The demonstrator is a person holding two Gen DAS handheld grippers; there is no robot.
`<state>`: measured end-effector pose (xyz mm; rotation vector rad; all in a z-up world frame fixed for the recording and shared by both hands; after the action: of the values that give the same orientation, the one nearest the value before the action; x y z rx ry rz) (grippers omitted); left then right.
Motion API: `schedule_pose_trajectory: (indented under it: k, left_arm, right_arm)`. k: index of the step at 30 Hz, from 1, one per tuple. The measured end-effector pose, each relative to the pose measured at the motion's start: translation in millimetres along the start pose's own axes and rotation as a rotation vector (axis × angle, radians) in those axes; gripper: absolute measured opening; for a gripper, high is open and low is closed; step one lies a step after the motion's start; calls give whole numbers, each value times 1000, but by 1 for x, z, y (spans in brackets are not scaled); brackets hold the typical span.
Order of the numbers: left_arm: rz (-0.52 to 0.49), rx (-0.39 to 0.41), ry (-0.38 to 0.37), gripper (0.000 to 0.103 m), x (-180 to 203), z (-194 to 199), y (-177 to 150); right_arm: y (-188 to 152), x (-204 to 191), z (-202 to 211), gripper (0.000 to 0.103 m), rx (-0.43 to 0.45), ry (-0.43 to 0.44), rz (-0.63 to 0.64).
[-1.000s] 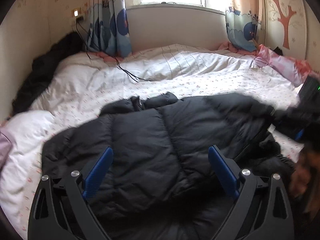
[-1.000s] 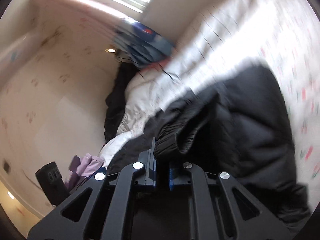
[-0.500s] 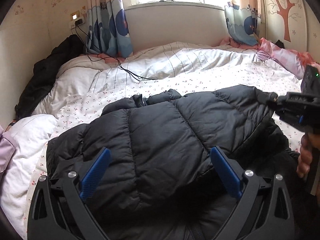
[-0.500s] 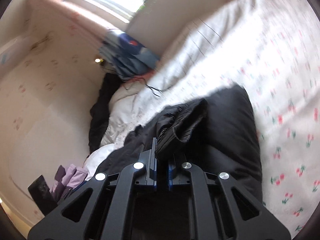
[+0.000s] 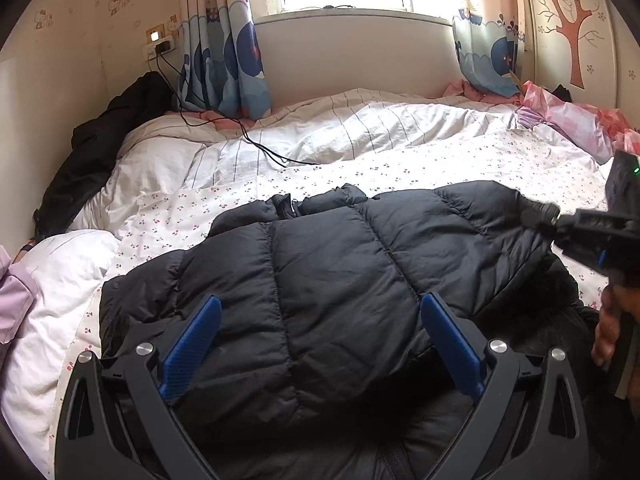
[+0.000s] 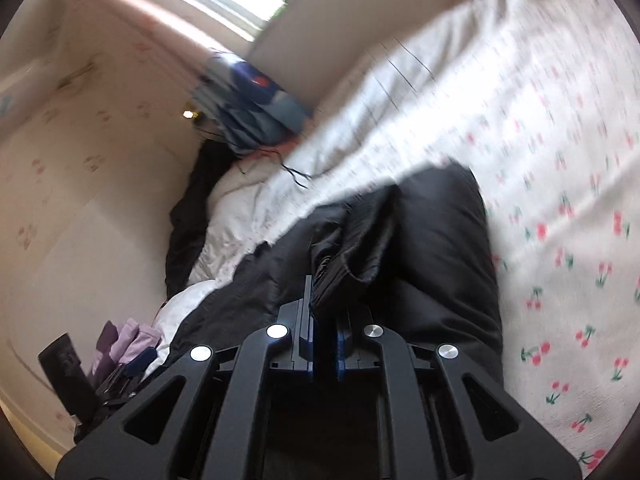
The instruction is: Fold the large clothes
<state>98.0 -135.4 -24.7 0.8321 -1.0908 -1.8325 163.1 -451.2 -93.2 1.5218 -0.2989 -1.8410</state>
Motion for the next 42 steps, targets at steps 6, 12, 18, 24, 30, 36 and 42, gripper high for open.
schedule_pose_trajectory:
  k: [6, 12, 18, 24, 30, 36, 42]
  left_arm:
    - [-44, 26, 33, 96, 1, 4, 4]
    - [-92, 48, 41, 96, 6, 7, 6]
    - [-108, 47, 41, 96, 6, 7, 6]
    - [-88, 42, 34, 96, 3, 6, 7]
    - [-84, 37, 29, 96, 2, 4, 6]
    - [-71, 40, 23, 96, 1, 6, 8]
    - [-40, 52, 16, 96, -5, 8, 11]
  right_arm:
    - [16, -37, 16, 8, 80, 40, 138]
    - [0, -7, 4, 8, -6, -36, 67]
    - [-11, 10, -3, 8, -69, -88, 43]
    - [-16, 13, -1, 8, -99, -108, 36]
    - [-20, 16, 7, 19, -146, -141, 20]
    - [11, 22, 38, 45, -27, -242, 11]
    - [33, -46, 36, 59, 93, -197, 300]
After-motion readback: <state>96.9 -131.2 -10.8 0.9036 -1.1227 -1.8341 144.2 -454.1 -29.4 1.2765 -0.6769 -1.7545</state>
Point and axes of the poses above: each gripper's, at about its wrist camera, not at the fingertips, and z roughly against the way its jaws point, x to its right, y to its top, the point moved 7 cm from there along -z, roughly the way its jaws point, and after that the axes turned 14 degrees about x, right-handed, at the moved point
